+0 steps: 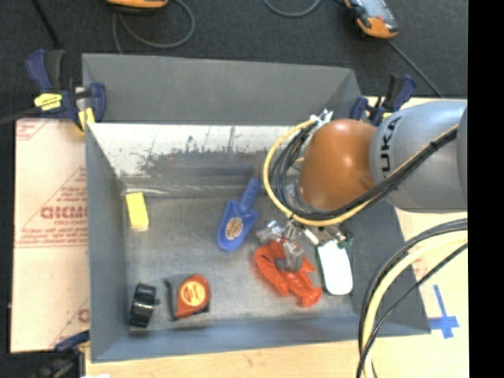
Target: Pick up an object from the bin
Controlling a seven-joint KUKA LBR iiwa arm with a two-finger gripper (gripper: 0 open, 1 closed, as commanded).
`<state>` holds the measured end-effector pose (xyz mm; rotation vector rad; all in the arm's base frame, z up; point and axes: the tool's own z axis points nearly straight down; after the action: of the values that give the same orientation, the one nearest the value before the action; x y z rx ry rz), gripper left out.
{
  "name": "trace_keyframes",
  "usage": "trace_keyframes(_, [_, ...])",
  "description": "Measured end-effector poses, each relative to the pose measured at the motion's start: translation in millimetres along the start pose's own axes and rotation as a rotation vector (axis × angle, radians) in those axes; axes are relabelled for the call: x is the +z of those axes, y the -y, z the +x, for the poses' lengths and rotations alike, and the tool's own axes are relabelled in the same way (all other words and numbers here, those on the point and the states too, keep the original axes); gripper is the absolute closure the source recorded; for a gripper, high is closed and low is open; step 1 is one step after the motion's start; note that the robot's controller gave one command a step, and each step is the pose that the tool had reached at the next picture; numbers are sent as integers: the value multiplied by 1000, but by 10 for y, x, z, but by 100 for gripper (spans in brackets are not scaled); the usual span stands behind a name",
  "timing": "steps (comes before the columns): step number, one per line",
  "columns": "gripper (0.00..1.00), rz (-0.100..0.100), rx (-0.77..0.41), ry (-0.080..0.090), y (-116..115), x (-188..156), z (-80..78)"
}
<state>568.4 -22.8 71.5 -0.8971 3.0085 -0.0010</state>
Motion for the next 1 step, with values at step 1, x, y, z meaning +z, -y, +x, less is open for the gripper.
trace_keyframes(1, [100,0,1,0,0,0,0])
